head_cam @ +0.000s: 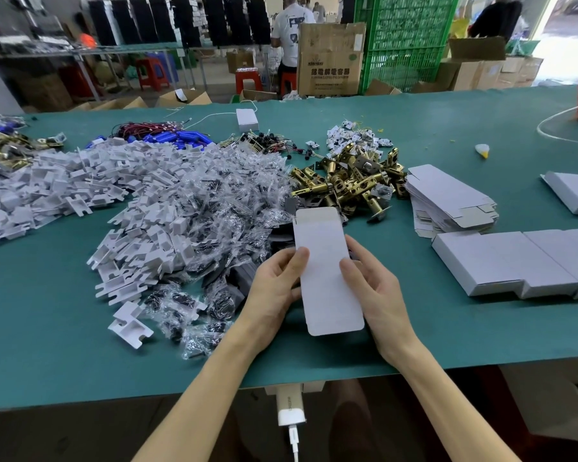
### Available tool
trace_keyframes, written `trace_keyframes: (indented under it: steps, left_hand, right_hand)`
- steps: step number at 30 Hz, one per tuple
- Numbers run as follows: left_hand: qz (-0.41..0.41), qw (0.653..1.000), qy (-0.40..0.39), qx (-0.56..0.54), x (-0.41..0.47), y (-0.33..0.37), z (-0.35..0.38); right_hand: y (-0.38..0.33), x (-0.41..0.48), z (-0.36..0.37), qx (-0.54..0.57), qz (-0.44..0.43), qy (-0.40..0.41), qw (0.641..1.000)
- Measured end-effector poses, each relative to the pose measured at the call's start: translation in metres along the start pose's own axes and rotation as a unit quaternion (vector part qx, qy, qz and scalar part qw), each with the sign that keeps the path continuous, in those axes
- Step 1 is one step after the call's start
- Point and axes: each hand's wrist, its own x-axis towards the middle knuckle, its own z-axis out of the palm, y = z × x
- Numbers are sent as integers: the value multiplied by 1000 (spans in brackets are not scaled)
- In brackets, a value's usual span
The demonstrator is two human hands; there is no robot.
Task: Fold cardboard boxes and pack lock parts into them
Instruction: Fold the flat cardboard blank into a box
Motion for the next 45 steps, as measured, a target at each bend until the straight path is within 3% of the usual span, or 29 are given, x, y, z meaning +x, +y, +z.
trace_keyframes:
  steps: [11, 25, 33, 38, 45]
  left_hand:
    - [78, 995, -8, 59, -5, -1, 2]
    - [70, 994, -25, 84, -4, -3, -1]
    - [98, 992, 13, 82, -3, -5, 0]
    - [107, 990, 17, 87, -5, -4, 1]
    - [113, 987, 55, 99, -3, -3, 0]
  right_hand:
    - [0, 2, 0, -9, -12, 29, 999]
    - [3, 3, -4, 1, 24, 2, 1000]
    - [4, 2, -5, -31, 7, -26, 999]
    - [2, 0, -4, 0, 6, -4, 1000]
    - [3, 0, -5, -38, -24, 12, 999]
